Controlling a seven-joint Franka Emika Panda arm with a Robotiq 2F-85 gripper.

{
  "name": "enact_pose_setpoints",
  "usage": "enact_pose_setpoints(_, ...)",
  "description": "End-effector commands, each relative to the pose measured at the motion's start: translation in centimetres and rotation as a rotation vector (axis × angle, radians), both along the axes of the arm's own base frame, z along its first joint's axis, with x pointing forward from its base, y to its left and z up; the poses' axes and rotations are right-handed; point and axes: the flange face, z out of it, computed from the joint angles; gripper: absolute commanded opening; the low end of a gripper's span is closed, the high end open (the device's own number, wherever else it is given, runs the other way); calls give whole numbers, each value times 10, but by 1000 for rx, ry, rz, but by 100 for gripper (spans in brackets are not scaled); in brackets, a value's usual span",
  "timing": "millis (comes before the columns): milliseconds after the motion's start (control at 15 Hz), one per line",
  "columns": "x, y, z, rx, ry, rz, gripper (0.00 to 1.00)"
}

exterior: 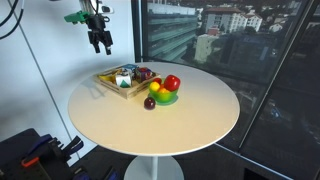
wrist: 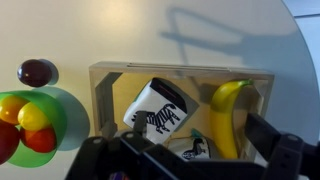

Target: Move the banana from the tray to the table

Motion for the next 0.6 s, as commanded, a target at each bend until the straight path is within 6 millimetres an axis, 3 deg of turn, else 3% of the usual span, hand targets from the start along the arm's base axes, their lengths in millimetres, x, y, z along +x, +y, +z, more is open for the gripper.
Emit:
enact_pose_setpoints(0,10,-1,-17,9,13,36,100)
enact_pose_setpoints(533,26,13,-56,47,-21,108,100)
